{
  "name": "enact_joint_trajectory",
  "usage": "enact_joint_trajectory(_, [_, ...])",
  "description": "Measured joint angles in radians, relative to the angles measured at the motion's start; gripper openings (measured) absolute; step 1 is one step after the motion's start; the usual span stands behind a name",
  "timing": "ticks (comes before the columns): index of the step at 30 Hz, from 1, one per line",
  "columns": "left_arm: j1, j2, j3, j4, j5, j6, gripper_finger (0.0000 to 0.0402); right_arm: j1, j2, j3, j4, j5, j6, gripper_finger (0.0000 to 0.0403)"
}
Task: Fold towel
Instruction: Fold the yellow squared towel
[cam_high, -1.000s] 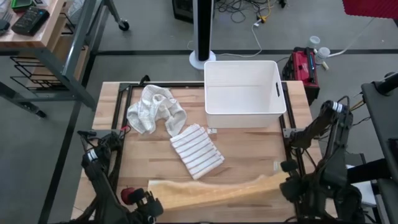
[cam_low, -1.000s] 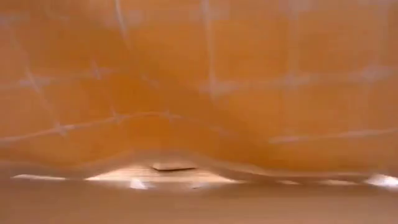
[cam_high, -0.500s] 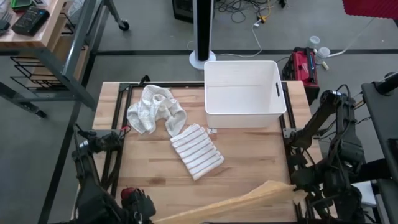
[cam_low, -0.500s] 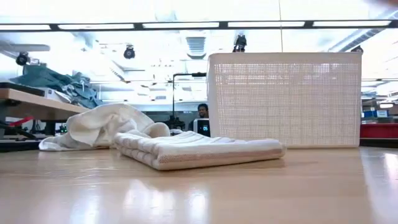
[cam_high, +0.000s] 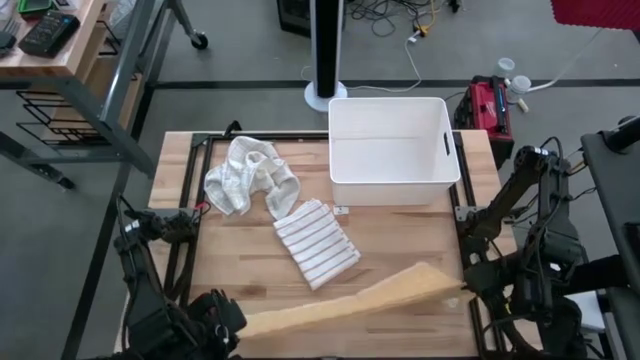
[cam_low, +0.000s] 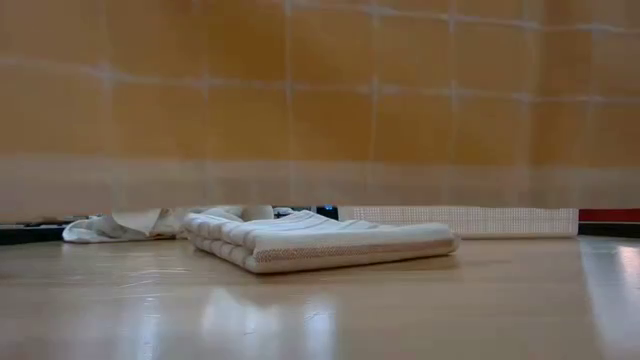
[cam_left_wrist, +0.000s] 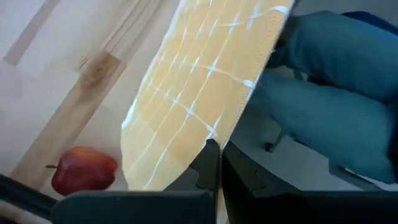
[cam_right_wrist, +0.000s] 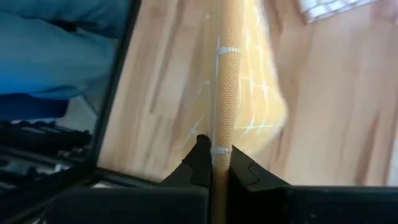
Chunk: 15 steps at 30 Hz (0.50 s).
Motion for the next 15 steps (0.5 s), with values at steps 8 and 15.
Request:
enact_joint_trajectory(8, [0.001,-0.036,-0.172,0.001,0.03,-0.019,0.0,0.0,0.0,0.0,0.166,-0.075,-0.075,0.0002])
enact_joint_trajectory(15, [-0.002,-0.064,-0.241,0.039,0.127,-0.056,0.0,-0.001,0.0,-0.001,0.386,-0.136,-0.096,0.0002])
